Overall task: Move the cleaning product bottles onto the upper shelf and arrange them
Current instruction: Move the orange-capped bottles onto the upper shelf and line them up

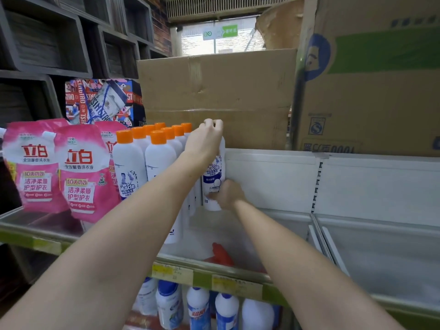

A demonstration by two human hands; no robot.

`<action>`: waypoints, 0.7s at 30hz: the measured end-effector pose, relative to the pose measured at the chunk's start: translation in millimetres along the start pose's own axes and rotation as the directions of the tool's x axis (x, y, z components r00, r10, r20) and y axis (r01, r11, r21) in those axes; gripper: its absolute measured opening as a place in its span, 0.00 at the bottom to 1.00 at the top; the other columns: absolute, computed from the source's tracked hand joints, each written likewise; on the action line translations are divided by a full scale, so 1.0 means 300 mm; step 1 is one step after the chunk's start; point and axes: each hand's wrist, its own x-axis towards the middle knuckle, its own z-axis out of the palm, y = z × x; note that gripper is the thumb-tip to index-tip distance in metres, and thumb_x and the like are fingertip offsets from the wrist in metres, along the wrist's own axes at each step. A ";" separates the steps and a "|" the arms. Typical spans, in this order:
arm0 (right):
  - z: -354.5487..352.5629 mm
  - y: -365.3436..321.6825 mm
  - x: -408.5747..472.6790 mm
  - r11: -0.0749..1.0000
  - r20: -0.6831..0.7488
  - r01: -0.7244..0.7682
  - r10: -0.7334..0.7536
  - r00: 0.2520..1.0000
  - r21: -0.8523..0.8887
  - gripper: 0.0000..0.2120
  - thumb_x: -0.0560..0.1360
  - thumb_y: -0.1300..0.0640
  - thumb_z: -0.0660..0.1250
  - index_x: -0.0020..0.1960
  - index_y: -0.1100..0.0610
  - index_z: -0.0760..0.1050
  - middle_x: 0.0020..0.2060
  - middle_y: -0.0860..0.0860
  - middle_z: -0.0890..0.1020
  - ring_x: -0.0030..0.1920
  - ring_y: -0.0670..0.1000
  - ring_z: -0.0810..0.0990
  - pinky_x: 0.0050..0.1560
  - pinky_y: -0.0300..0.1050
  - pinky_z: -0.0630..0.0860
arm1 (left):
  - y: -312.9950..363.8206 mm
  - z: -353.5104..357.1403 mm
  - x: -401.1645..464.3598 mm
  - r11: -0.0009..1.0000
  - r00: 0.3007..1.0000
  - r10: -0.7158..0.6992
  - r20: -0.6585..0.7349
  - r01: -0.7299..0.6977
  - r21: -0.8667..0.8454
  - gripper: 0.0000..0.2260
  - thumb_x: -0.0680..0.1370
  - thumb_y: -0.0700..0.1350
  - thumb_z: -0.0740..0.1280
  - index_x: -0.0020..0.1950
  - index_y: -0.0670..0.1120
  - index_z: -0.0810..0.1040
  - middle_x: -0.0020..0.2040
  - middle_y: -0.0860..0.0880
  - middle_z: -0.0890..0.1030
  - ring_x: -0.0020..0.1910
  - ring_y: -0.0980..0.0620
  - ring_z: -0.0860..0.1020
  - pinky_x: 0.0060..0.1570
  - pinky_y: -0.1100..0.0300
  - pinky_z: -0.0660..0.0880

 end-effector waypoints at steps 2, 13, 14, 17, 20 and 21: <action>-0.037 -0.009 -0.035 1.000 0.010 -0.024 0.024 1.000 -0.008 0.11 0.80 0.51 0.69 0.45 0.59 0.75 0.44 0.53 0.79 0.50 0.55 0.77 0.48 0.45 0.72 | 0.002 -0.018 -0.015 0.996 1.000 0.027 -0.005 -0.026 0.083 0.27 0.73 0.37 0.76 0.68 0.36 0.68 0.62 0.38 0.73 0.56 0.43 0.78 0.39 0.57 0.72; -0.144 0.136 -0.205 0.979 0.008 -0.138 0.141 0.990 -0.153 0.10 0.78 0.53 0.67 0.51 0.59 0.79 0.49 0.57 0.84 0.52 0.59 0.83 0.43 0.44 0.73 | 0.190 -0.011 -0.183 0.992 0.983 0.123 0.134 -0.125 0.005 0.08 0.75 0.31 0.61 0.49 0.42 0.71 0.50 0.43 0.75 0.47 0.42 0.75 0.37 0.53 0.64; -0.159 0.160 -0.224 0.977 0.010 -0.136 0.139 0.990 -0.167 0.08 0.78 0.54 0.66 0.49 0.59 0.78 0.47 0.57 0.84 0.52 0.59 0.83 0.42 0.43 0.72 | 0.217 -0.010 -0.207 0.992 0.979 0.122 0.166 -0.123 -0.007 0.07 0.75 0.31 0.61 0.48 0.42 0.69 0.50 0.43 0.76 0.46 0.43 0.74 0.36 0.53 0.65; -0.219 0.228 -0.301 0.978 -0.020 -0.148 0.147 0.989 -0.145 0.07 0.77 0.55 0.66 0.51 0.58 0.78 0.48 0.57 0.84 0.50 0.59 0.82 0.43 0.45 0.76 | 0.299 0.000 -0.274 0.988 0.962 0.097 0.257 -0.063 -0.138 0.05 0.78 0.38 0.63 0.53 0.40 0.73 0.52 0.43 0.78 0.48 0.42 0.76 0.39 0.52 0.72; -0.296 0.295 -0.383 0.988 -0.074 -0.101 0.092 0.993 -0.121 0.05 0.77 0.57 0.66 0.49 0.59 0.77 0.44 0.57 0.82 0.47 0.59 0.81 0.38 0.43 0.73 | 0.396 -0.017 -0.328 0.962 0.959 0.067 0.276 0.012 -0.272 0.08 0.78 0.43 0.65 0.56 0.42 0.76 0.52 0.44 0.80 0.49 0.40 0.78 0.41 0.54 0.74; -0.325 0.312 -0.417 0.989 -0.106 -0.094 0.082 0.991 -0.111 0.04 0.76 0.57 0.66 0.47 0.58 0.76 0.42 0.56 0.81 0.46 0.59 0.80 0.35 0.42 0.70 | 0.430 -0.025 -0.343 0.954 0.959 0.071 0.274 0.015 -0.298 0.08 0.78 0.43 0.65 0.55 0.42 0.76 0.52 0.44 0.80 0.49 0.40 0.78 0.41 0.55 0.73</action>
